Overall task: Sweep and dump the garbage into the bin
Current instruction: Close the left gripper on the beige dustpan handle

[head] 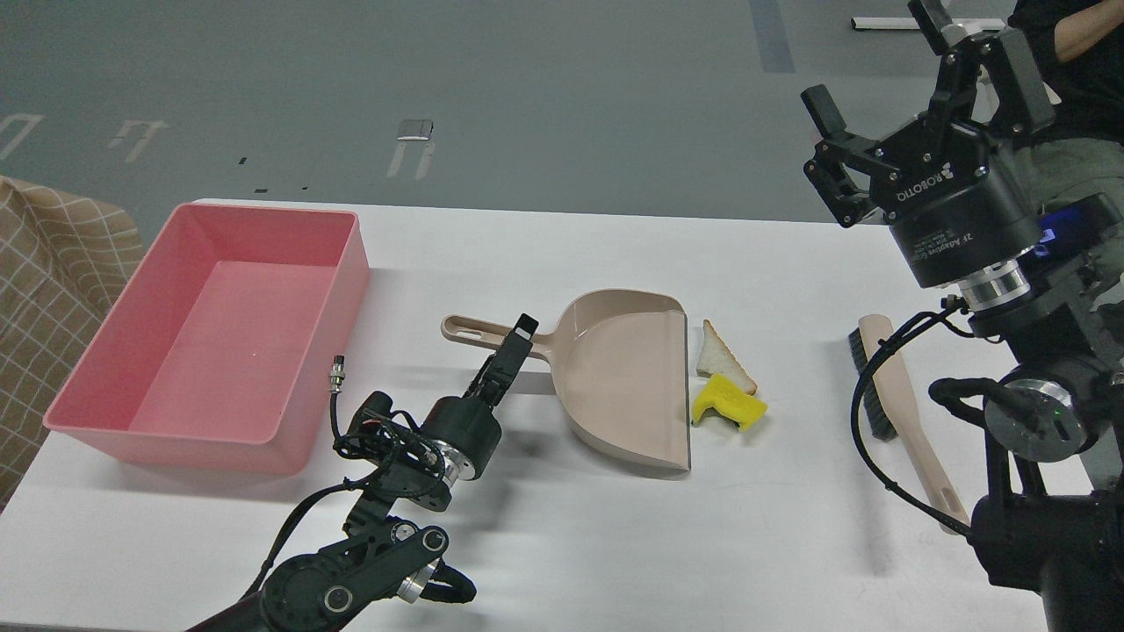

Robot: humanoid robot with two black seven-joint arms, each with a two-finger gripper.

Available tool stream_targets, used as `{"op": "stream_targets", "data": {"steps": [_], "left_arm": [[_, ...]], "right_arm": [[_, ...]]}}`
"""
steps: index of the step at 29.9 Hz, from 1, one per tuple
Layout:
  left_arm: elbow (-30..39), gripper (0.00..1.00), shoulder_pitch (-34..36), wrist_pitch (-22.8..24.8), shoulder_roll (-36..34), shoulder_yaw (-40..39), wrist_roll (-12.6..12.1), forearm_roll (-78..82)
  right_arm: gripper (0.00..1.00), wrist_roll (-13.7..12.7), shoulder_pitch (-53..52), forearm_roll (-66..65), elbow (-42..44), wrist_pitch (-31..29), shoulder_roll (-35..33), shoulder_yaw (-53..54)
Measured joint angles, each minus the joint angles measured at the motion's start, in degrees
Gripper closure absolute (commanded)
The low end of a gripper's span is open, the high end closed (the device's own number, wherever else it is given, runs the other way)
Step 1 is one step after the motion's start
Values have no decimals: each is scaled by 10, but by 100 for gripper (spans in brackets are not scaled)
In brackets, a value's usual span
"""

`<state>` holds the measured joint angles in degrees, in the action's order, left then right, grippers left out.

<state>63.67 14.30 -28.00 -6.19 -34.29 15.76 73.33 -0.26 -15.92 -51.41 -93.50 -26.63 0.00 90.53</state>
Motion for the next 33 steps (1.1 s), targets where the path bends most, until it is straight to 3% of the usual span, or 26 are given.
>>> {"op": "stream_targets", "data": {"steps": [5,11,18,26,33], "left_arm": [[-2,18,5,0,0,0,1,0],[-8,23,15,0,-1,0,4,-1],[-8,45,16,0,-1,0,7,-3],[-8,48,15,0,-3,5,11,-2],[-15,61,15,0,-7,29,11,-2]], "right_arm": [[0,0,0,0,2,0,0,1],[0,0,-1,0,3,0,0,1],[0,0,-1,0,2,0,0,1],[0,0,-1,0,2,1,0,1],[0,0,0,0,2,1,0,1]]}}
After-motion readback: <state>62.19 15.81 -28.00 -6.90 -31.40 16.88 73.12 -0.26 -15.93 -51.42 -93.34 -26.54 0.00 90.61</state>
